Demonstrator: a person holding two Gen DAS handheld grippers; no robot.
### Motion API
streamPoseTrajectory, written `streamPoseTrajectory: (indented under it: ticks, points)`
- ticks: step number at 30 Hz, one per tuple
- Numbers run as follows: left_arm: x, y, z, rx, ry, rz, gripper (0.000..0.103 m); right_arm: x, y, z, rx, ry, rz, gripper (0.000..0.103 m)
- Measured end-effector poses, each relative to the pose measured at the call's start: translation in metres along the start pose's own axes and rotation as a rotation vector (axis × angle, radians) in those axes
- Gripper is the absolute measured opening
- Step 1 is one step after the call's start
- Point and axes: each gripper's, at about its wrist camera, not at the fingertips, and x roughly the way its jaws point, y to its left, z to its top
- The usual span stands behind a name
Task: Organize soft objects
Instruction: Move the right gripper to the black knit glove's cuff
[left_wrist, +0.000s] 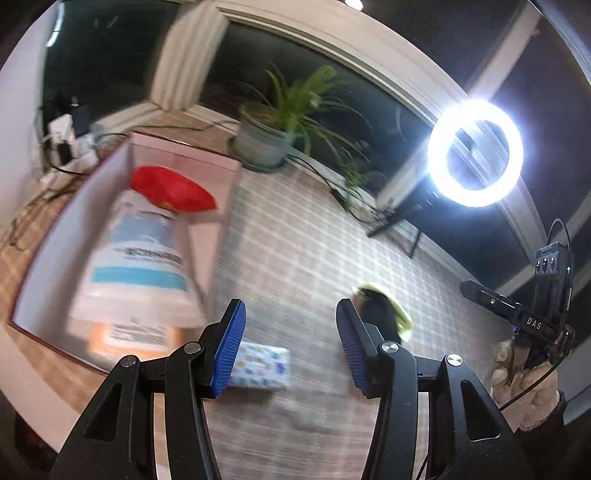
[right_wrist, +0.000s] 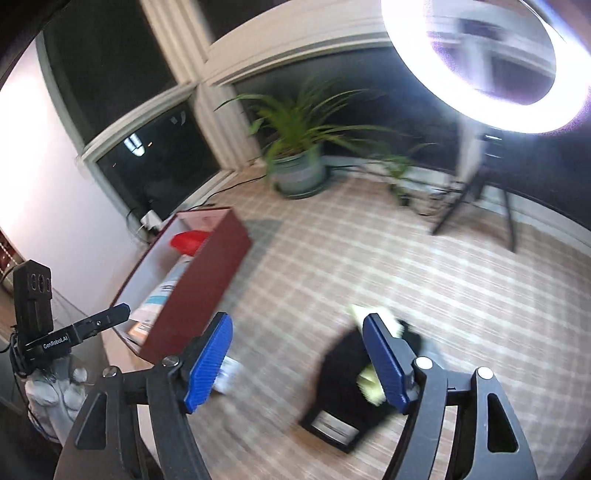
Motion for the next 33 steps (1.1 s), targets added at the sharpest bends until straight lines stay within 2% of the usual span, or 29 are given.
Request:
streamPoseTrajectory:
  ticks: [6,12,20,23,29,33]
  points:
    - [0.032,-0.032,-0.02,0.023,0.072,-0.049,0.05,-0.032,-0.056,-0.033,0.104,-0.008,-0.024,0.073]
    - [0.072,-0.063,-0.041,0.053,0.165,-0.078,0.05,-0.022,-0.1,-0.074,0.214,0.071,-0.014,0.073]
    - [0.118,-0.082,-0.065,0.073,0.288,-0.112,0.05,0.011,-0.123,-0.111,0.32,0.14,0.042,0.072]
    - [0.133,-0.085,-0.069,0.072,0.325,-0.126,0.05,0.028,-0.127,-0.116,0.364,0.157,0.096,0.063]
    - [0.157,-0.089,-0.074,0.074,0.385,-0.157,0.05,0.061,-0.13,-0.121,0.443,0.205,0.164,0.054]
    - [0.17,-0.091,-0.075,0.079,0.407,-0.163,0.05,0.073,-0.134,-0.123,0.495,0.219,0.194,0.052]
